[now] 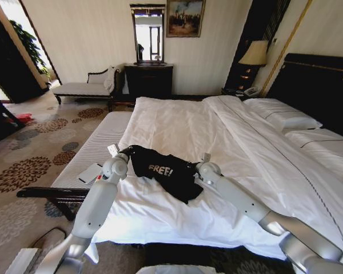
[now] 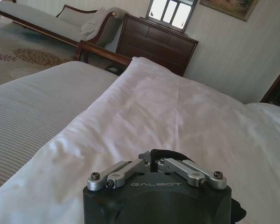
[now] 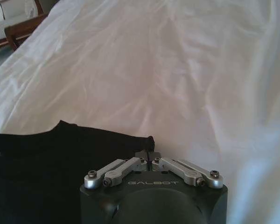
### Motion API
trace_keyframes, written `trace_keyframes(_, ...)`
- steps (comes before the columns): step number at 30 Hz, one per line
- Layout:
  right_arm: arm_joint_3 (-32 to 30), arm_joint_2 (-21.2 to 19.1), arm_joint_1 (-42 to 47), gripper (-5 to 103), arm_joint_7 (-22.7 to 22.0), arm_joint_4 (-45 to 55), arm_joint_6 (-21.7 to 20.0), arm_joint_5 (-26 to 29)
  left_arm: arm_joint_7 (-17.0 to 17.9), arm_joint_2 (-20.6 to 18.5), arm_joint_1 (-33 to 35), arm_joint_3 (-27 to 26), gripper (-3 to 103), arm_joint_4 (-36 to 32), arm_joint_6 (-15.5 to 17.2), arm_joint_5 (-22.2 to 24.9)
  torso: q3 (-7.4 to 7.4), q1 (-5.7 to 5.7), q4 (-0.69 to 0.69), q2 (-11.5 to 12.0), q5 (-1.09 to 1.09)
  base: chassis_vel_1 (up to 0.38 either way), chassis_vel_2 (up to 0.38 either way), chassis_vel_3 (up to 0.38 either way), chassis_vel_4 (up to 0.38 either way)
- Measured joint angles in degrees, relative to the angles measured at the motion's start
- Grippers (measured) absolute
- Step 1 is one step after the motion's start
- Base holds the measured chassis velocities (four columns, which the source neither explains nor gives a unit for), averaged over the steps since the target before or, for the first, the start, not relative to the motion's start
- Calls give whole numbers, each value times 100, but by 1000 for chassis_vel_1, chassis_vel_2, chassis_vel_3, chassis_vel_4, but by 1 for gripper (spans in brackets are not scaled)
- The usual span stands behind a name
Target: Fold the clothes on the bed.
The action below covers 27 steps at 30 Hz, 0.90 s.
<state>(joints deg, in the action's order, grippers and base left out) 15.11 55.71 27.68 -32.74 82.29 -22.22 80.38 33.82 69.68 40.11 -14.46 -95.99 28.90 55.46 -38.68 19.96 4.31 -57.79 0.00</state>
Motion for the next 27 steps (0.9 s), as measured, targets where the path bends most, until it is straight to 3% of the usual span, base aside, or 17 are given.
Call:
trace_keyframes(10,-721,-99,433,0,817,415,1020,-528,-125,-147,149,-192,1,-293,-149,5,0,0,0,0,0,0,0,0,0)
trace_keyframes(13,-1241,-108,705,0,1325,710,1576,-897,-356,-355,339,-403,1,-673,-392,3,0,0,-1,0,1,0,0,0,0)
trace_keyframes(19,-2150,-162,1207,0,1884,1455,2164,-1128,-512,-712,634,-788,1,-1357,-728,60,0,0,-2,0,-2,0,0,0,0)
trace_keyframes(27,-3069,-500,2046,0,2433,2572,2660,-1375,-730,-1323,981,-1264,1,-2364,-1002,253,0,0,1,-1,0,0,0,0,0)
